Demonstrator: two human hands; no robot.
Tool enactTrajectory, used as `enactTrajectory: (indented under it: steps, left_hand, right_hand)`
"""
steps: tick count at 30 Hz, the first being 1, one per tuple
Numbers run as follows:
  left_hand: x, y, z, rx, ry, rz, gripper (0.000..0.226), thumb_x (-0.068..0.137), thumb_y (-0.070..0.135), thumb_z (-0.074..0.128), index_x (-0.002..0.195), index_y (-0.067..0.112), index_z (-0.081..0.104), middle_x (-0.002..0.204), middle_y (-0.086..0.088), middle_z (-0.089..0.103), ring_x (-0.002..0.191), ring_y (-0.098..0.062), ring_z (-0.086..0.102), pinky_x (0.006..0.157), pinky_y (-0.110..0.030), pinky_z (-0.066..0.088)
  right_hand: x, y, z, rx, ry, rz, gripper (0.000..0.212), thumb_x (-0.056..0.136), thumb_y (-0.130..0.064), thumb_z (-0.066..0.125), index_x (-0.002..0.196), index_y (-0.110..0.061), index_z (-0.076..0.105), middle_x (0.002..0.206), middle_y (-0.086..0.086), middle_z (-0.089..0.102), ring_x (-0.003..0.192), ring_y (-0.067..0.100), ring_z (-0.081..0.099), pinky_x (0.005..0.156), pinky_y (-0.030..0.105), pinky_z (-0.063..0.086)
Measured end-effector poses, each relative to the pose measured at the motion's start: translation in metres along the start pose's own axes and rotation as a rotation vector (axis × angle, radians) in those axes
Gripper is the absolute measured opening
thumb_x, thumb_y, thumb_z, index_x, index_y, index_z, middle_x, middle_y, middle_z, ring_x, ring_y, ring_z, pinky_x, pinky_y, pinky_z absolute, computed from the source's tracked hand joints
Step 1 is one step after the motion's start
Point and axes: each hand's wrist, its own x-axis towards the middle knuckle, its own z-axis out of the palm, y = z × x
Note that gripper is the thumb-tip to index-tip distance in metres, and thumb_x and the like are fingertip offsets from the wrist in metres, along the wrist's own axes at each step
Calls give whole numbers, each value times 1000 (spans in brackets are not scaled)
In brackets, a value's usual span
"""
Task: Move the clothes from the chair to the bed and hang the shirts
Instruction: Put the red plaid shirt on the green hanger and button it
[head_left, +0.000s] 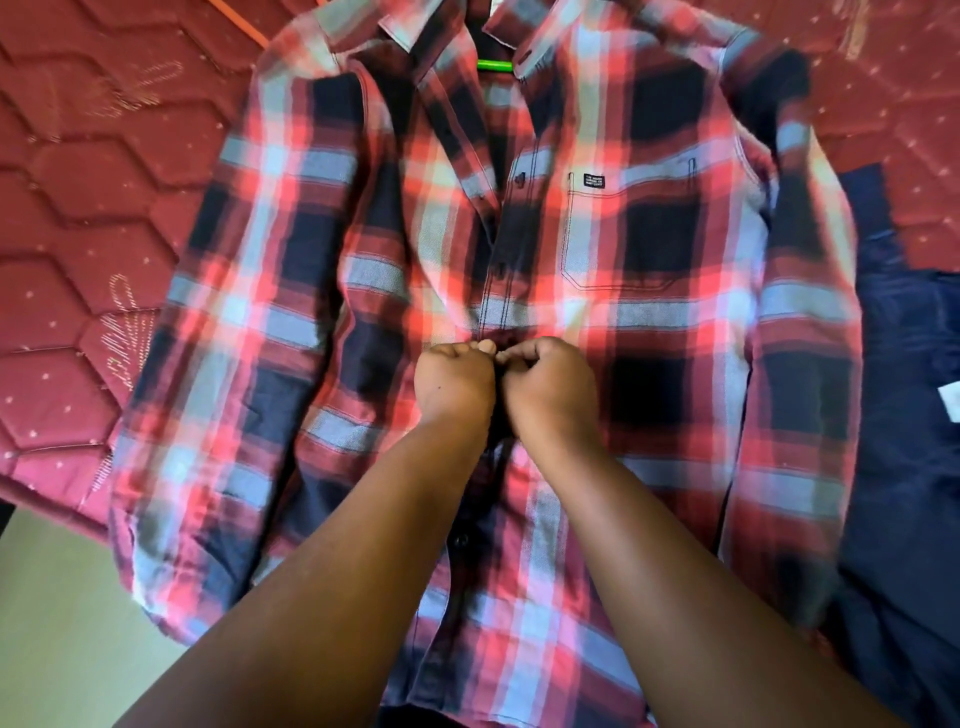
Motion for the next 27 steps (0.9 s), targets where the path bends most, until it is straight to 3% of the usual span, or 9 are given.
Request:
enactTrajectory:
  steps: [4, 7, 9, 13, 16, 19, 23, 27]
  left_hand:
    - [-1, -6, 2, 77, 31, 67, 27, 86, 0, 59, 64, 16, 63, 75, -7, 69, 78, -24, 65, 91, -42, 55]
    - [-5, -9, 2, 235, 61, 167, 15, 88, 5, 59, 78, 14, 65, 86, -5, 70, 85, -23, 64, 89, -35, 53]
    - [-8, -11, 0, 307, 77, 231, 7, 92, 10, 58, 90, 12, 65, 89, -3, 68, 87, -21, 62, 82, -29, 50]
    - [-9, -13, -2, 371, 46, 331, 6, 95, 13, 58, 89, 14, 60, 83, -1, 65, 77, -16, 58, 69, -24, 44]
    - [-6, -11, 0, 309, 5, 272, 11, 96, 17, 59, 86, 14, 62, 80, -1, 66, 79, -19, 62, 78, -32, 52]
    - [-6, -1, 4, 328, -24, 195, 12, 96, 20, 58, 88, 14, 65, 87, -6, 69, 95, -30, 66, 88, -40, 53]
    - [-9, 13, 3, 752, -12, 292, 25, 98, 26, 48, 115, 9, 55, 111, -16, 66, 105, -36, 61, 88, -38, 46]
    - [-5, 21, -9, 816, -5, 470, 28, 92, 34, 58, 107, 19, 40, 93, -9, 65, 88, -35, 62, 72, -35, 44]
  right_hand:
    - [8, -2, -2, -26, -57, 97, 14, 87, -16, 60, 78, -15, 71, 85, 6, 73, 82, 27, 67, 64, 26, 46]
    - [21, -1, -4, -35, -143, 173, 12, 87, -16, 60, 83, -10, 70, 89, 11, 72, 82, 29, 66, 61, 23, 42]
    - [29, -3, -7, -37, -194, 216, 12, 88, -16, 60, 92, -10, 69, 94, 11, 71, 80, 26, 63, 57, 22, 40]
    - [33, -7, -17, 11, -263, 332, 18, 92, -14, 58, 105, -7, 68, 91, 6, 67, 66, 16, 54, 47, 18, 35]
    - [34, -12, -25, 82, -347, 432, 11, 92, -13, 56, 91, -8, 66, 77, 4, 60, 58, 15, 46, 50, 22, 34]
    - [37, -15, -32, 133, -402, 453, 21, 91, -10, 54, 72, -11, 62, 69, 2, 60, 57, 16, 48, 53, 27, 35]
    - [37, -17, -39, 46, -330, 389, 11, 88, -12, 60, 85, -10, 70, 71, 3, 66, 58, 18, 57, 53, 22, 41]
    - [36, -12, -41, 1, -52, 111, 10, 89, -23, 62, 81, -20, 67, 88, 1, 71, 82, 22, 65, 72, 28, 50]
